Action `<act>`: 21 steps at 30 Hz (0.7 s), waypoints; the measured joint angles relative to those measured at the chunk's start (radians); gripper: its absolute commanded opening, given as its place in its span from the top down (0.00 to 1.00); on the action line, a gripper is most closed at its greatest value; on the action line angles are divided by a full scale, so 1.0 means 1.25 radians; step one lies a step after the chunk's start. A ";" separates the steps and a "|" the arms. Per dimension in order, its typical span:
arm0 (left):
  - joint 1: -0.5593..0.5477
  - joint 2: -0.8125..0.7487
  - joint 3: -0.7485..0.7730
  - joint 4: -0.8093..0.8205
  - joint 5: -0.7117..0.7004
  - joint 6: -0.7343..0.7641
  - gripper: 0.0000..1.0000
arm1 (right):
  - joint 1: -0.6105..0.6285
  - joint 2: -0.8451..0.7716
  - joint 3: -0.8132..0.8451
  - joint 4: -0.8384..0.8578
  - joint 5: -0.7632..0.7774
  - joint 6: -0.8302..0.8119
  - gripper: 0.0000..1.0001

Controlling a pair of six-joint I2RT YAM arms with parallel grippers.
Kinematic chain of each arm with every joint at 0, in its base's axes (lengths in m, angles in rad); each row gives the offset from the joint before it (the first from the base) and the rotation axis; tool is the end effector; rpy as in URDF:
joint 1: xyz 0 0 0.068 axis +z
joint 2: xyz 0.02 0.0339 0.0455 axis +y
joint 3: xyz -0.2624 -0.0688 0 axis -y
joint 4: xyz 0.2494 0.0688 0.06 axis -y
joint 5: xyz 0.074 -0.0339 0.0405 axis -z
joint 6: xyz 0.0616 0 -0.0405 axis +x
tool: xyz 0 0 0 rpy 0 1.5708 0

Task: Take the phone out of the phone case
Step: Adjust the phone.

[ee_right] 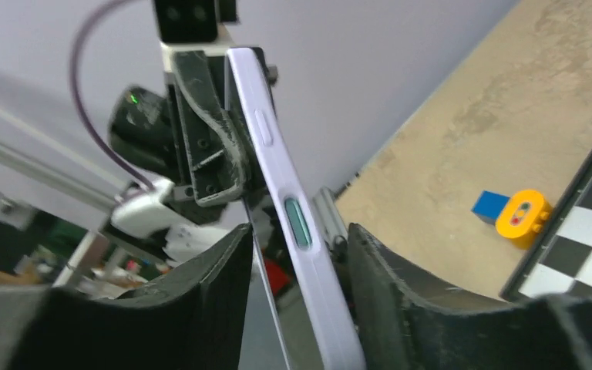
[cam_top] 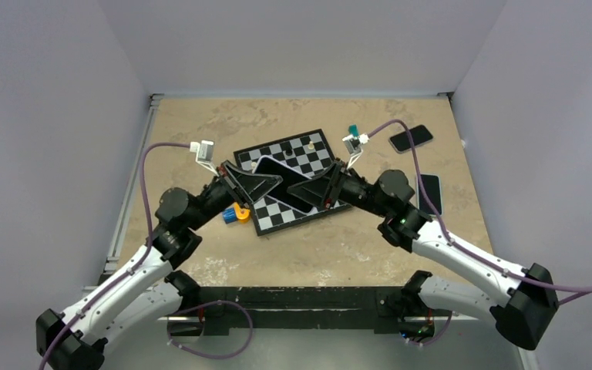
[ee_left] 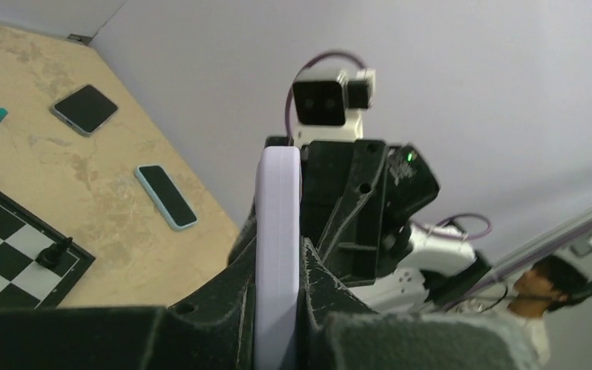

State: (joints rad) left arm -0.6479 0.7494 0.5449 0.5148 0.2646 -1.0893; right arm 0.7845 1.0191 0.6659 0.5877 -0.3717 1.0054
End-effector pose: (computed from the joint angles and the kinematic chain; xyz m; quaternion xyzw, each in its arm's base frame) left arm 0.1588 -0.1404 0.3411 -0.0239 0.5934 -0.6616 0.4579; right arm 0.1718 0.2031 0.3375 -0.0771 0.6211 0.6735 0.3933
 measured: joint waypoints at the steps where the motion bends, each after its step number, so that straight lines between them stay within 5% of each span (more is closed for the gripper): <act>1: 0.007 -0.007 0.029 -0.049 0.034 0.034 1.00 | 0.002 -0.004 0.035 -0.072 -0.013 -0.042 0.37; 7: 0.010 0.049 0.257 -0.364 0.345 0.276 1.00 | 0.005 -0.029 0.206 -0.403 -0.188 -0.313 0.45; 10: 0.010 0.093 0.317 -0.475 0.459 0.351 1.00 | 0.006 0.003 0.231 -0.453 -0.303 -0.374 0.66; 13: 0.011 0.122 0.326 -0.548 0.518 0.388 1.00 | 0.013 0.047 0.228 -0.447 -0.403 -0.381 1.00; 15: 0.016 0.137 0.329 -0.589 0.536 0.393 1.00 | 0.016 0.061 0.211 -0.422 -0.439 -0.361 1.00; 16: 0.016 0.139 0.334 -0.609 0.529 0.394 0.93 | 0.016 0.064 0.197 -0.396 -0.450 -0.343 1.00; 18: 0.016 0.138 0.341 -0.622 0.519 0.393 0.37 | 0.016 0.064 0.175 -0.337 -0.451 -0.307 1.00; 21: 0.013 0.113 0.344 -0.637 0.452 0.387 0.20 | 0.016 0.042 0.136 -0.267 -0.418 -0.250 1.00</act>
State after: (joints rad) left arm -0.6315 0.8906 0.9749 -0.2810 0.8291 -0.6060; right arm 0.8043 1.0718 0.8356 0.2543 -0.8940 0.6933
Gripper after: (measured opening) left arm 0.629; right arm 0.144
